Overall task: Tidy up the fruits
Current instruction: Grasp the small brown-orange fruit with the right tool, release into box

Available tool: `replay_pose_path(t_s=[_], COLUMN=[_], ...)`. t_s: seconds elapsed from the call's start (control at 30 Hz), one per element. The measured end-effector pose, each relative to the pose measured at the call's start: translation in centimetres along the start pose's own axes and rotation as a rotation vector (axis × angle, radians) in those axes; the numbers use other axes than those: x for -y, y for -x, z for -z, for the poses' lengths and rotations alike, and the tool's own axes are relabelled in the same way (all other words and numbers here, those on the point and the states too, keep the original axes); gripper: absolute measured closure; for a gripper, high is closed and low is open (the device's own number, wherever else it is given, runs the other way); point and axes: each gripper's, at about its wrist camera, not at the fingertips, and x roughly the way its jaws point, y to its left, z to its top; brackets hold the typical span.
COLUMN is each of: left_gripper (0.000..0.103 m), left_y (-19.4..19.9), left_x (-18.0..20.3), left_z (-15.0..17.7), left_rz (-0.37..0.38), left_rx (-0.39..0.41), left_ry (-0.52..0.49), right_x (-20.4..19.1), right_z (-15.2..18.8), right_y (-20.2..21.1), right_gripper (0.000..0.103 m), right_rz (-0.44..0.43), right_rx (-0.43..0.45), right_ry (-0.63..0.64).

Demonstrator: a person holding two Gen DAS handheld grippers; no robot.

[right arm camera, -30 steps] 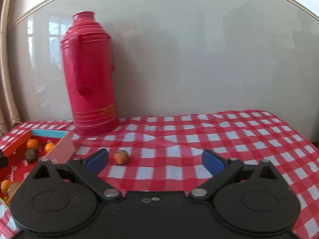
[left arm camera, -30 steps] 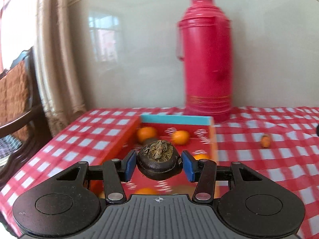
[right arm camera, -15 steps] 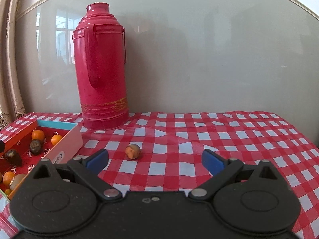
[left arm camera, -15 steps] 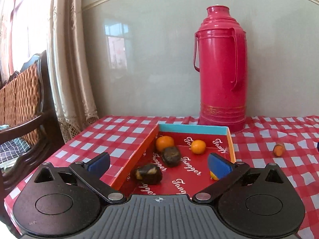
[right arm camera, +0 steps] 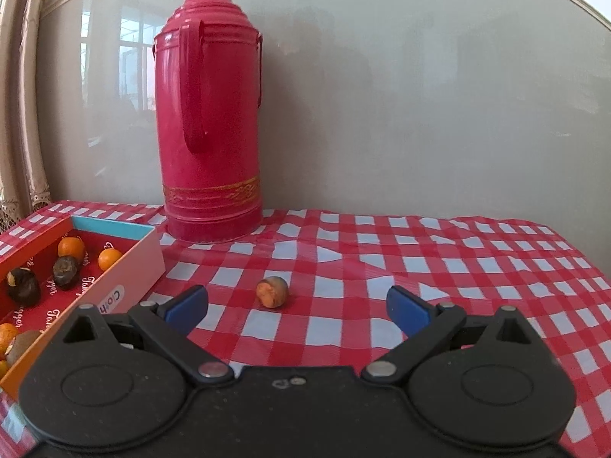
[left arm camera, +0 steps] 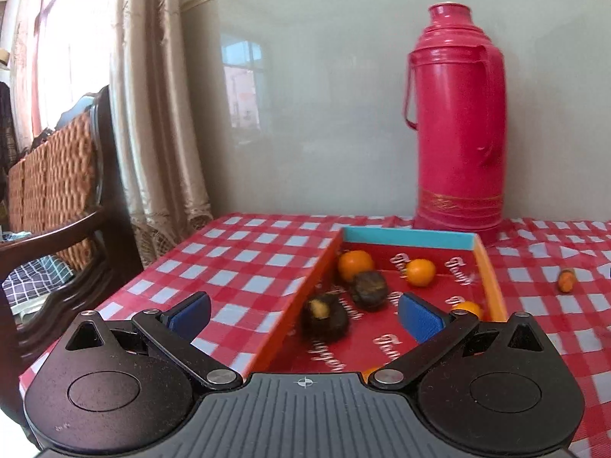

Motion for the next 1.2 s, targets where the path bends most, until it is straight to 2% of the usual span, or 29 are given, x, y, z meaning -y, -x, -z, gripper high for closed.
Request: replay_pose_path(t_s=[0.3, 0.37, 0.5, 0.6, 0.63, 0.67, 0.7, 0.87, 1.13, 1.2], left_gripper=[0.0, 0.0, 0.0, 0.0, 0.0, 0.0, 0.0, 0.0, 0.0, 0.0], left_y=[-1.9, -2.2, -3.1, -3.7, -3.8, -3.8, -3.8, -3.8, -0.5, 0.6], left_x=[-5.4, -6.7, -9.1, -9.8, -9.9, -9.9, -10.0, -10.5, -9.2, -9.1], left_z=[1.2, 1.2, 1.3, 1.7, 1.8, 1.8, 1.9, 2.3, 3.0, 3.3], left_rz=[-0.092, -0.117, -0.135, -0.141, -0.141, -0.141, -0.141, -0.138, -0.101, -0.097], left_rx=[-0.021, -0.022, -0.038, -0.051, -0.054, -0.053, -0.054, -0.059, -0.029, -0.024], left_ry=[0.075, 0.102, 0.175, 0.189, 0.186, 0.183, 0.179, 0.192, 0.177, 0.17], right_x=[-0.8, -1.0, -1.5, -1.7, -1.8, -1.8, -1.8, -3.0, -8.7, -10.3], right_z=[-0.3, -0.5, -1.1, -1.1, -1.0, -0.9, -0.8, -1.5, -2.1, -2.0], right_y=[-4.7, -5.9, -8.1, -9.7, -10.2, -10.7, -11.2, -9.2, -0.4, 1.0], right_gripper=[0.013, 0.021, 0.025, 0.035, 0.05, 0.078, 0.08, 0.08, 0.08, 0.08], right_rz=[-0.01, -0.009, -0.008, -0.012, -0.003, 0.006, 0.007, -0.024, -0.217, -0.259], right_rx=[-0.036, -0.063, -0.09, -0.136, -0.156, -0.187, -0.209, -0.161, -0.009, 0.0], right_ry=[0.009, 0.01, 0.017, 0.004, 0.004, 0.006, -0.002, -0.019, 0.065, 0.081])
